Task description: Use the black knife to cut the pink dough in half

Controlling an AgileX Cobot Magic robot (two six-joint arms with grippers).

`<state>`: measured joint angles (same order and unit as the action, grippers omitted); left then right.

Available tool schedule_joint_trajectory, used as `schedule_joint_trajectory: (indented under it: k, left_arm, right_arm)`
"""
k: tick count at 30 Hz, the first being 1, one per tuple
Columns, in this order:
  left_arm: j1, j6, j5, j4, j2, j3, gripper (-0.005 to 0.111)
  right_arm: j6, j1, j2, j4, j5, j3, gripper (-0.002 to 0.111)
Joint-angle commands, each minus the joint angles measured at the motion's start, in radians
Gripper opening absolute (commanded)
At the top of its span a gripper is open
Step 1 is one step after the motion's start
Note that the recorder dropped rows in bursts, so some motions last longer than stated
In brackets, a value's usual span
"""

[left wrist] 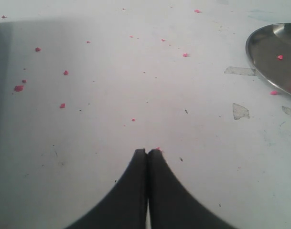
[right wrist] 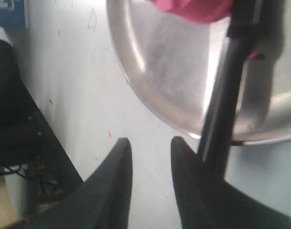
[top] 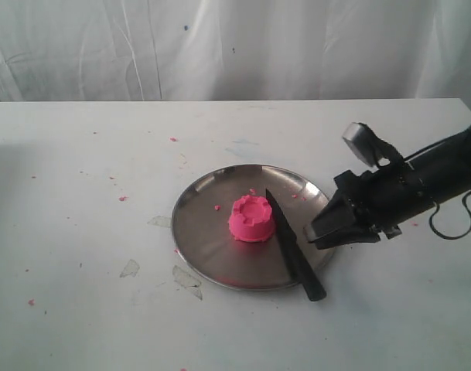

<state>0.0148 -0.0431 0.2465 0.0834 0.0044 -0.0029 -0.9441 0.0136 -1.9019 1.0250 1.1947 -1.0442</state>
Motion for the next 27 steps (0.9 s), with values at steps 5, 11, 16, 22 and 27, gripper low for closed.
schedule_joint_trajectory:
  k: [5,11,16,22,27]
  left_arm:
    - [-0.002,-0.001,0.001,0.005,-0.004,0.003,0.0]
    - [-0.002,-0.001,0.001,0.005,-0.004,0.003,0.0]
    - [-0.002,-0.001,0.001,0.005,-0.004,0.003,0.0]
    - [-0.002,-0.001,0.001,0.005,-0.004,0.003,0.0]
    - [-0.002,-0.001,0.001,0.005,-0.004,0.003,0.0]
  right_arm:
    - [0.352,0.293,0.185,-0.502,-0.28,-0.002,0.026]
    - [0.702,0.466,0.205,-0.886,-0.348,-0.002,0.026]
    - [0.938,0.592,0.205,-1.166,-0.348,-0.002,0.026]
    - [1.209,0.725,0.192,-1.496,-0.376,-0.002,0.026]
    - [1.268,0.735,0.14,-1.535,-0.432,-0.002,0.028]
